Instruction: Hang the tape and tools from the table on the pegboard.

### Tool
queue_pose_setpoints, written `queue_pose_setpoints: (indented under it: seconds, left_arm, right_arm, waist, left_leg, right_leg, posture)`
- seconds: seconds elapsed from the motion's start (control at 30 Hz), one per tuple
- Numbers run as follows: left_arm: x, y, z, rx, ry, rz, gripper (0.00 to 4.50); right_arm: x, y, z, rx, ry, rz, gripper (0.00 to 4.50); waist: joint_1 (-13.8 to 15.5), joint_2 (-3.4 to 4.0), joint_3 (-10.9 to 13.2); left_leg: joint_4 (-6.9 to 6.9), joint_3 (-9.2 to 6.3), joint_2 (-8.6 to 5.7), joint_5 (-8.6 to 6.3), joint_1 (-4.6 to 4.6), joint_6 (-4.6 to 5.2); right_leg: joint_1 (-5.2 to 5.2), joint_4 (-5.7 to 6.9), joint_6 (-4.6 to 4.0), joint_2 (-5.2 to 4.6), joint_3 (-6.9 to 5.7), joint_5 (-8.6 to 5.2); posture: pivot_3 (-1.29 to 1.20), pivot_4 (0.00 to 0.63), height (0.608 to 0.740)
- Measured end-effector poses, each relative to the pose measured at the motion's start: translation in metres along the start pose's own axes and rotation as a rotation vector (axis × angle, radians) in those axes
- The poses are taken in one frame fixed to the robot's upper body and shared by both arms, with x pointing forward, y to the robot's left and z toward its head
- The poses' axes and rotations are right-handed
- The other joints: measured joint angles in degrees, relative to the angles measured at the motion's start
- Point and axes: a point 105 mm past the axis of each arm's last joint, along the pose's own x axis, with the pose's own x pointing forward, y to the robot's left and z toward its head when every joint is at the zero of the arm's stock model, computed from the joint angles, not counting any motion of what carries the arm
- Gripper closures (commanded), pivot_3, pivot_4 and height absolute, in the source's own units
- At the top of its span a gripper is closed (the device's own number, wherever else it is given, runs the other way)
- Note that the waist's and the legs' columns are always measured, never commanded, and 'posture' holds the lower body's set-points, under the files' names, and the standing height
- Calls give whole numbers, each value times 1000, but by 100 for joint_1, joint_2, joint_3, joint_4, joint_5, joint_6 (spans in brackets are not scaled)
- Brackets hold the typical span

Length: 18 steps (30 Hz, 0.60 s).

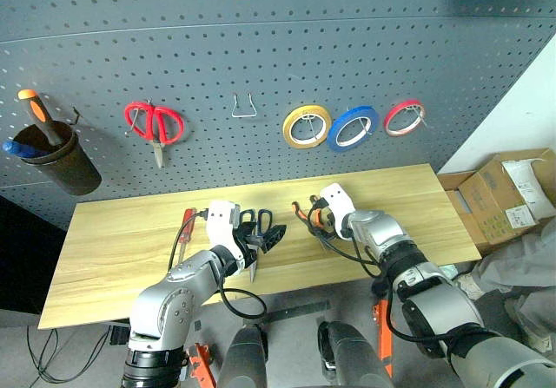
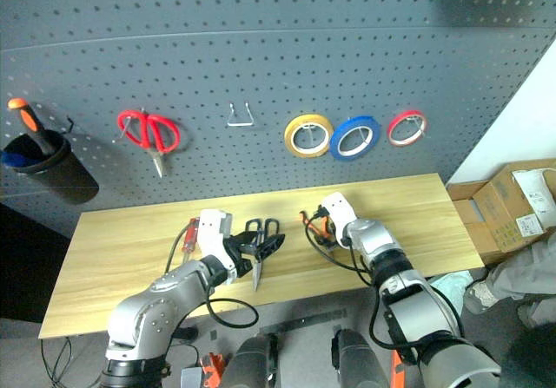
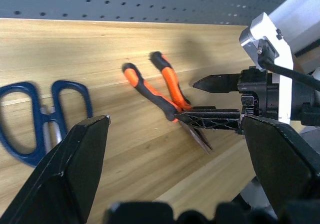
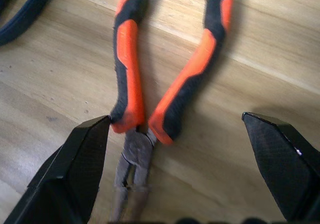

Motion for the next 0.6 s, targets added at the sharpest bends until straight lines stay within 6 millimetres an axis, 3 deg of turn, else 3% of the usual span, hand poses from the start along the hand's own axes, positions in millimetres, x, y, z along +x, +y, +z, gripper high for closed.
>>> queue_pose_setpoints:
  seconds: [0.23,0.5,0.6]
  left_arm:
    - [-5,-1,-4,-4,5,11,0]
    - [-6,-1,-5,-9,3,22,0]
    - [-6,-1,-5,-10,2,22,0]
  right_arm:
    - [6,10,9,26,17,12,33]
    - [9,-1,9,-33,14,-64,33]
    - [9,-4,8,-65,14,-80,645]
  waist:
    - [24,-3,77]
    - [71,-2,88]
    - [78,-2,90]
  left_leg:
    - [1,-5,-2,0,-3,0]
    - [2,-7,-2,0,-3,0]
    - [1,-7,-2,0,-3,0]
  right_leg:
    - [-1,-2,-3,-2,-5,-3]
    - [0,-3,-13,-2,-8,-9]
    - [0,-4,-15,-2,-8,-11]
  posture:
    - [221,289,740]
    - [225,291,740]
    - [220,290,740]
